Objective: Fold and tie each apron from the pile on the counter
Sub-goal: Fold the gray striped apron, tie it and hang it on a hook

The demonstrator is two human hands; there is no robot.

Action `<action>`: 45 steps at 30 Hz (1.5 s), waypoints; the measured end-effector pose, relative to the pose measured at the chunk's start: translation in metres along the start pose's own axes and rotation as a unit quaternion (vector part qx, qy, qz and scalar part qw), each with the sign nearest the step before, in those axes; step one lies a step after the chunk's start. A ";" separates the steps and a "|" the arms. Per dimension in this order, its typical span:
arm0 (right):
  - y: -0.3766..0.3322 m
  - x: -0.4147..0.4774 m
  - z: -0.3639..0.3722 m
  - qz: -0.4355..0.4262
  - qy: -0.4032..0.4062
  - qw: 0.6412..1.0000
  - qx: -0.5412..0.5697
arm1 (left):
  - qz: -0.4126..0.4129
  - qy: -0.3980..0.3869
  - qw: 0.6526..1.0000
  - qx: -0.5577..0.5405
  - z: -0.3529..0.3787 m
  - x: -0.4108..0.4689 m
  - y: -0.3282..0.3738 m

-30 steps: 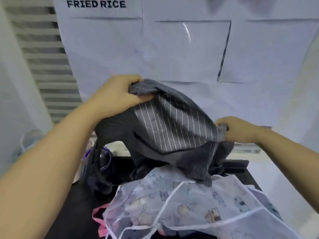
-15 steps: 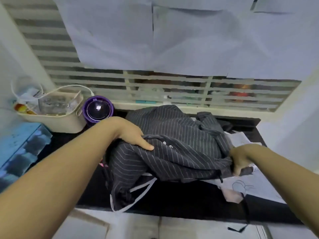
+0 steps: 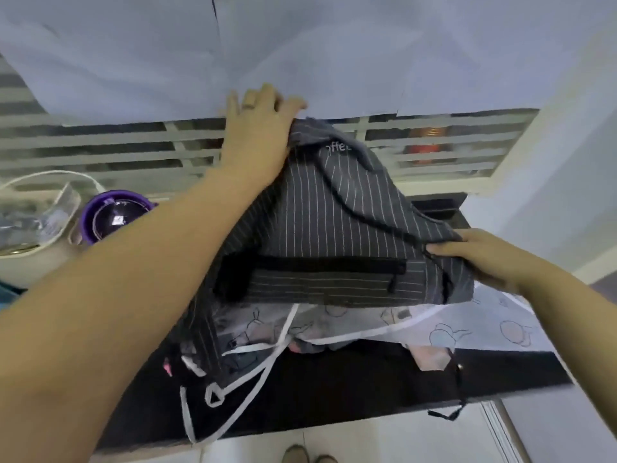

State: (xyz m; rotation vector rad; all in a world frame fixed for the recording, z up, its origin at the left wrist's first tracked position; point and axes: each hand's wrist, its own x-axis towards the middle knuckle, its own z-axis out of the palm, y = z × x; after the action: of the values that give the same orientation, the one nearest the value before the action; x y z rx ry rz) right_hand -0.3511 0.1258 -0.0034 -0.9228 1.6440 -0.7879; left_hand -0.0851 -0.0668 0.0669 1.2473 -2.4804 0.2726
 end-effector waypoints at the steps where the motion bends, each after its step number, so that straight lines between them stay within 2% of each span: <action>1: 0.002 0.001 -0.001 0.012 0.040 0.997 0.058 | 0.013 0.019 1.000 0.004 0.012 0.005 0.004; 3: 0.011 0.007 -0.001 0.034 0.092 0.989 0.113 | 0.023 -0.020 0.999 0.010 0.037 0.002 0.009; 6: 0.033 0.017 0.003 0.077 0.117 0.986 0.089 | 0.008 -0.094 0.995 0.014 0.069 -0.025 0.006; 10: 0.053 0.026 0.010 0.097 0.135 0.985 0.045 | -0.050 -0.177 0.971 -0.155 0.087 -0.085 -0.015; 11: 0.057 0.028 0.013 0.093 0.157 0.983 0.032 | -0.065 -0.179 0.968 -0.165 0.091 -0.101 -0.023; 14: 0.065 0.030 0.022 0.066 0.235 0.970 0.009 | -0.139 -0.117 0.966 -0.187 0.102 -0.140 -0.046; 17: 0.071 0.029 0.036 0.075 0.274 0.959 0.010 | -0.244 -0.096 0.937 -0.229 0.106 -0.170 -0.055; 21: 0.080 0.020 0.050 0.029 0.297 0.953 0.050 | -0.244 -0.158 0.940 -0.177 0.119 -0.201 -0.046; 24: 0.096 0.005 0.051 0.018 0.297 0.954 0.028 | -0.281 -0.108 0.940 -0.162 0.126 -0.206 -0.046; 26: 0.106 -0.007 0.048 0.015 0.306 0.952 0.008 | -0.305 -0.058 0.931 -0.194 0.119 -0.203 -0.042; 27: 0.110 -0.010 0.046 0.010 0.309 0.951 0.007 | -0.326 -0.038 0.915 -0.235 0.113 -0.199 -0.041; 29: 0.108 -0.016 0.042 -0.002 0.315 0.949 -0.001 | -0.374 -0.013 0.858 -0.352 0.101 -0.188 -0.045; 33: 0.065 -0.014 0.032 -0.056 0.337 0.937 0.068 | -0.437 -0.016 0.692 -0.575 0.065 -0.151 -0.071; 34: 0.051 -0.012 0.030 -0.066 0.334 0.936 0.083 | -0.438 -0.023 0.667 -0.602 0.052 -0.141 -0.076; 35: 0.036 -0.011 0.028 -0.072 0.323 0.940 0.086 | -0.430 -0.035 0.663 -0.612 0.037 -0.129 -0.079; 36: 0.023 -0.011 0.028 -0.073 0.297 0.948 0.084 | -0.414 -0.049 0.677 -0.607 0.025 -0.118 -0.081; 37: 0.007 -0.014 0.029 -0.071 0.254 0.961 0.086 | -0.390 -0.058 0.709 -0.585 0.012 -0.108 -0.083; 39: -0.022 -0.025 0.032 -0.045 0.135 0.985 0.094 | -0.327 -0.060 0.793 -0.510 -0.008 -0.089 -0.086; 41: -0.045 -0.034 0.029 -0.055 0.032 0.991 0.121 | -0.281 -0.033 0.856 -0.432 -0.022 -0.073 -0.087; 42: -0.054 -0.037 0.026 -0.086 0.021 0.983 0.159 | -0.268 -0.011 0.874 -0.405 -0.025 -0.066 -0.089; 43: -0.061 -0.035 0.021 -0.111 0.042 0.972 0.200 | -0.258 0.008 0.885 -0.388 -0.029 -0.060 -0.089; 45: -0.066 -0.028 0.010 -0.116 0.141 0.957 0.227 | -0.251 -0.011 0.900 -0.356 -0.025 -0.056 -0.092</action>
State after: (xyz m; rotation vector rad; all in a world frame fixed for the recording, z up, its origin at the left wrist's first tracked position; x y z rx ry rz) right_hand -0.3252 0.1172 0.0634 -0.6996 1.5096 -1.4458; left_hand 0.0254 -0.0724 0.0690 1.4512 -1.8679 -0.7182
